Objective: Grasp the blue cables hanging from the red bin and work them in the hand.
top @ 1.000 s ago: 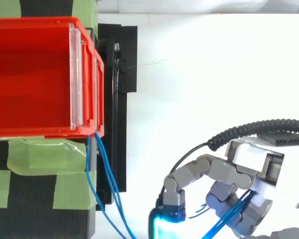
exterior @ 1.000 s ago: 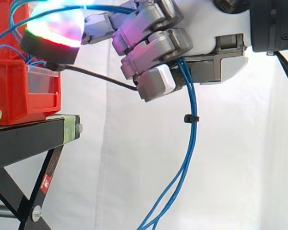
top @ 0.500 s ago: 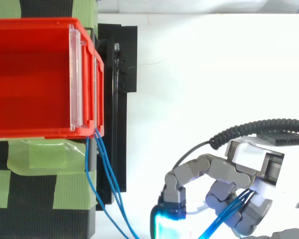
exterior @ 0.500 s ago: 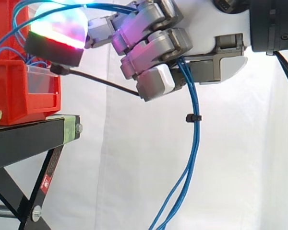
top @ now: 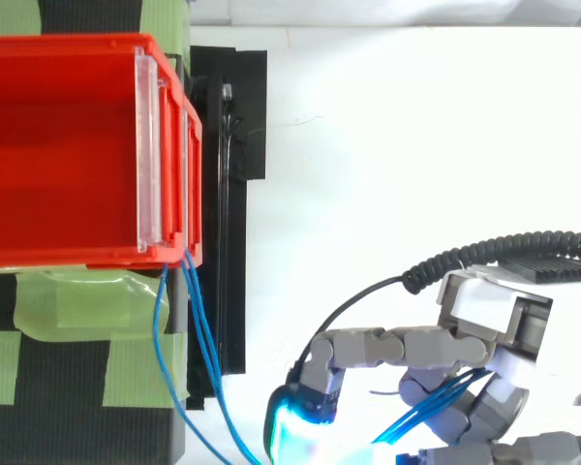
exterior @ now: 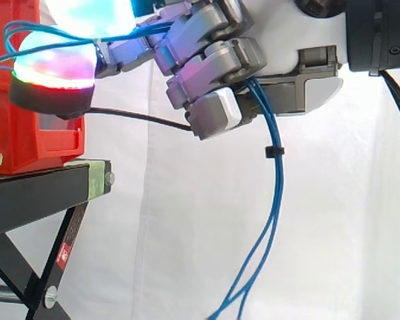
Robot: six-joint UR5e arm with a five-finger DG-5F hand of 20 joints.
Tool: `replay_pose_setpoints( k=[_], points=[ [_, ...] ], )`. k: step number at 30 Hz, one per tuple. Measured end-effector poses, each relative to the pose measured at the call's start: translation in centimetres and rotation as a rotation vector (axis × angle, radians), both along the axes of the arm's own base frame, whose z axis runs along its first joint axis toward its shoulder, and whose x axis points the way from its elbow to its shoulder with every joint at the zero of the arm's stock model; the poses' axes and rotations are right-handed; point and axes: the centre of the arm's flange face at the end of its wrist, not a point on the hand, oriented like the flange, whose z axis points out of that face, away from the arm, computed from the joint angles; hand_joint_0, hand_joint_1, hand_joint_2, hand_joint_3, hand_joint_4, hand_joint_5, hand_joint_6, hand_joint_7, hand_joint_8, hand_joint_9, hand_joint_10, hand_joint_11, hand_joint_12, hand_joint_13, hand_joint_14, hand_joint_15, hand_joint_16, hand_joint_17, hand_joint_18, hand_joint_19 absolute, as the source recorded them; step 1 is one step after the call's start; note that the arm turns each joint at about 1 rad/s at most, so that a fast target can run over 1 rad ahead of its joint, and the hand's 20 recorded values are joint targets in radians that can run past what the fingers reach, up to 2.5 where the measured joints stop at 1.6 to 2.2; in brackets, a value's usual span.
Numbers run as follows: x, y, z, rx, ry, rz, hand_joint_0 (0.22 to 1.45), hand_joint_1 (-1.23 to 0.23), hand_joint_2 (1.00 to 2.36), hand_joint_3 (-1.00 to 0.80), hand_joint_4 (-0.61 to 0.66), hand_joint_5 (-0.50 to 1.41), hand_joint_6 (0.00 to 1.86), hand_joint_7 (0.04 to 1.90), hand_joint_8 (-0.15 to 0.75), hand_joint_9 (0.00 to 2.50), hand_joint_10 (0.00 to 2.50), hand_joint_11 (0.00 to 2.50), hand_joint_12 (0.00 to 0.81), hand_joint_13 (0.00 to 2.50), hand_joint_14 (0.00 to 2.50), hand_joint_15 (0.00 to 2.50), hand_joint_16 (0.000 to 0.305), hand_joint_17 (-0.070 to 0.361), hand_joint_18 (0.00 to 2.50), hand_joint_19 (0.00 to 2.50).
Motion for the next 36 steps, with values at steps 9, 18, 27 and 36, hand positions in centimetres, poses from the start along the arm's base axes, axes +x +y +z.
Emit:
replay_pose_setpoints(
  k=[9,18,27,36],
  points=[
    [0.01,0.02,0.02,0.001,-0.001,0.001,1.05,-0.74,1.05,0.19,0.25,0.64,0.01,1.34,0.535,1.78,2.5,2.5,0.712,2.02,2.5,1.97,0.237,0.178,2.5,0.65],
    [0.03,0.0,-0.01,0.0,-0.001,0.001,0.79,-0.68,1.01,-0.59,0.27,0.47,0.01,1.34,0.535,1.78,2.5,2.5,0.712,2.02,2.5,1.97,0.237,0.178,2.5,0.65],
    [0.08,0.0,0.05,0.002,-0.006,0.0,0.82,-0.72,1.01,-0.58,0.23,0.43,0.01,1.43,0.535,1.78,2.5,2.5,0.712,2.02,2.5,1.97,0.237,0.178,2.5,0.65],
    [0.09,0.0,0.06,0.003,-0.008,0.0,1.07,-0.75,1.01,-0.02,0.2,0.3,0.23,1.28,0.535,1.78,2.5,2.5,0.712,2.02,2.5,1.97,0.237,0.178,2.5,0.65]
  ],
)
